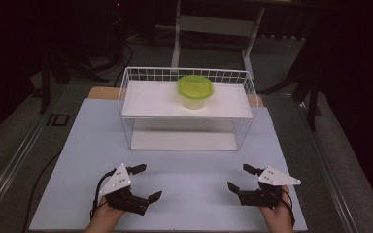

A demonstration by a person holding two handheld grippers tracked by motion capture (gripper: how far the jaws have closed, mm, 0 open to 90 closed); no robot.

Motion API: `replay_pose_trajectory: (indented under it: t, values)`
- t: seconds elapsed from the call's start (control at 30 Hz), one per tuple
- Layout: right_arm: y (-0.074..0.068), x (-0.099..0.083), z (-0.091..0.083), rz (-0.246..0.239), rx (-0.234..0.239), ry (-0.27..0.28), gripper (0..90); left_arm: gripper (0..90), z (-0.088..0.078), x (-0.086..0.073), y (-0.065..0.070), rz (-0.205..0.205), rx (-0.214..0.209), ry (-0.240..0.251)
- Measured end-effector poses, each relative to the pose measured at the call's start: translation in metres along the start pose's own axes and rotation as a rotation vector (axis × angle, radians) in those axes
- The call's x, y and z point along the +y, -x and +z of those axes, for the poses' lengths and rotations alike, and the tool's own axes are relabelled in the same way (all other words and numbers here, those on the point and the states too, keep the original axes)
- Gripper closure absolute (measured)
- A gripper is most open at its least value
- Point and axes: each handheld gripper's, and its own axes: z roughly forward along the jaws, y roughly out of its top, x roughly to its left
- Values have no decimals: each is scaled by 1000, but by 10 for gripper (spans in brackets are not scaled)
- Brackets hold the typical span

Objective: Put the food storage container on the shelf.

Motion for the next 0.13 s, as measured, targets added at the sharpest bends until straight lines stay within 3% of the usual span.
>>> replay_pose_trajectory:
  t: [0.13]
  values:
    - [-2,0,2,-12,8,-6,142,23,0,1,0,1,-2,4]
